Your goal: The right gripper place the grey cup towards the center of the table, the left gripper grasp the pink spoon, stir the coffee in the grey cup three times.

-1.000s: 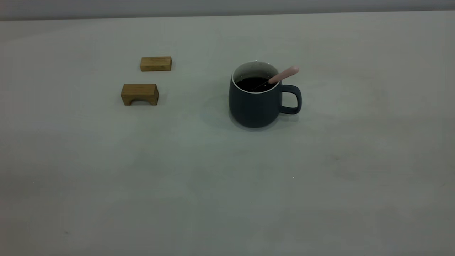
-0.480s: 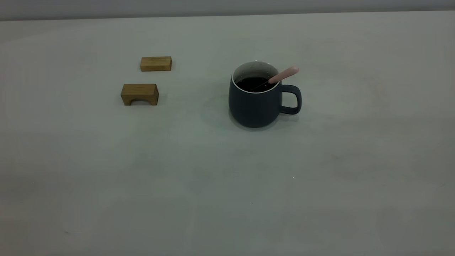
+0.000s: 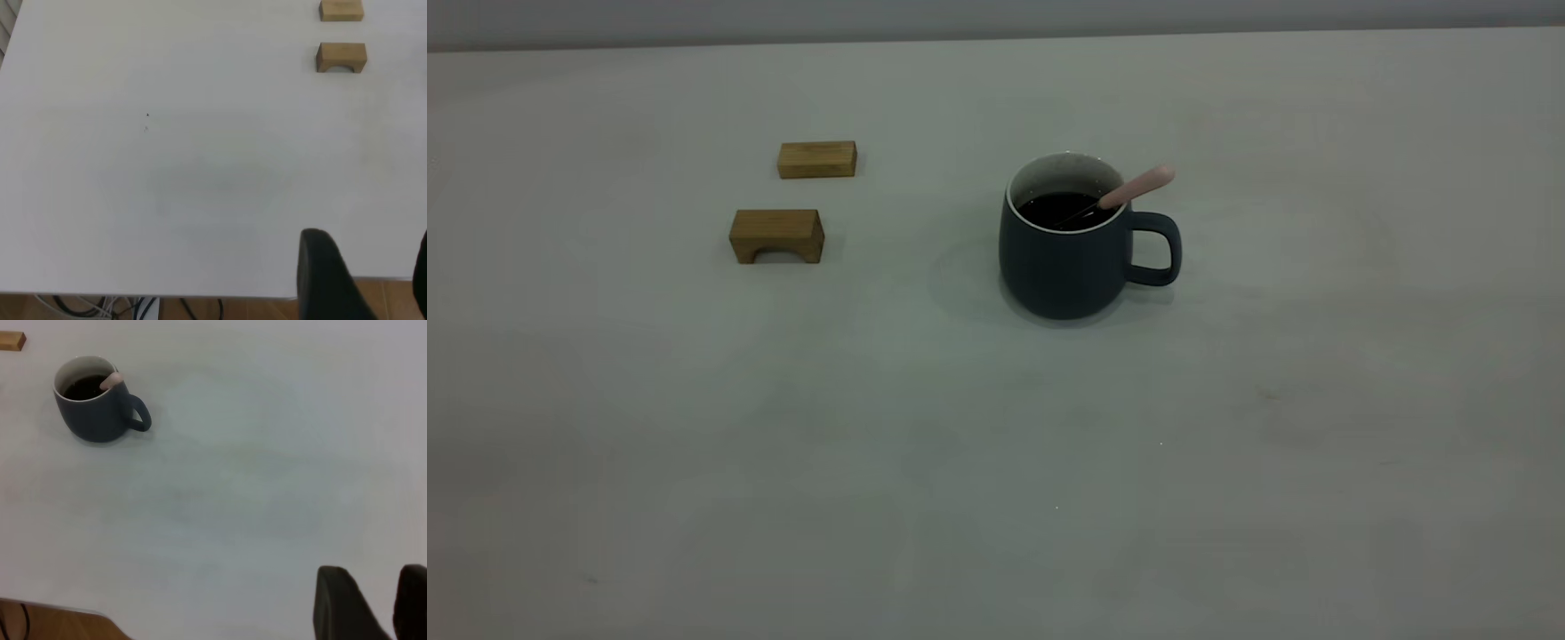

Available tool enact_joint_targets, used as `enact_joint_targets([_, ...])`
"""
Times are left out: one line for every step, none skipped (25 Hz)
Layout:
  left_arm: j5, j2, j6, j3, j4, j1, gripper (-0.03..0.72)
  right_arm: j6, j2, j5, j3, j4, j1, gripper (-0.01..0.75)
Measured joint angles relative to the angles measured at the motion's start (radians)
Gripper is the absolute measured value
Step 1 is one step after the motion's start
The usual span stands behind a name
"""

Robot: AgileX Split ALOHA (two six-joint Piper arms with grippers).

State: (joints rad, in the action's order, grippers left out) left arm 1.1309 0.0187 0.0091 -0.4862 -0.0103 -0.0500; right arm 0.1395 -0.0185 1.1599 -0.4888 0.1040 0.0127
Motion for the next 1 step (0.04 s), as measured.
enact_joint_targets([0.0, 0.0, 0.0, 0.0, 0.0, 0.0, 0.402, 0.0, 0.0, 0.0, 0.0, 0.0, 0.0, 0.238])
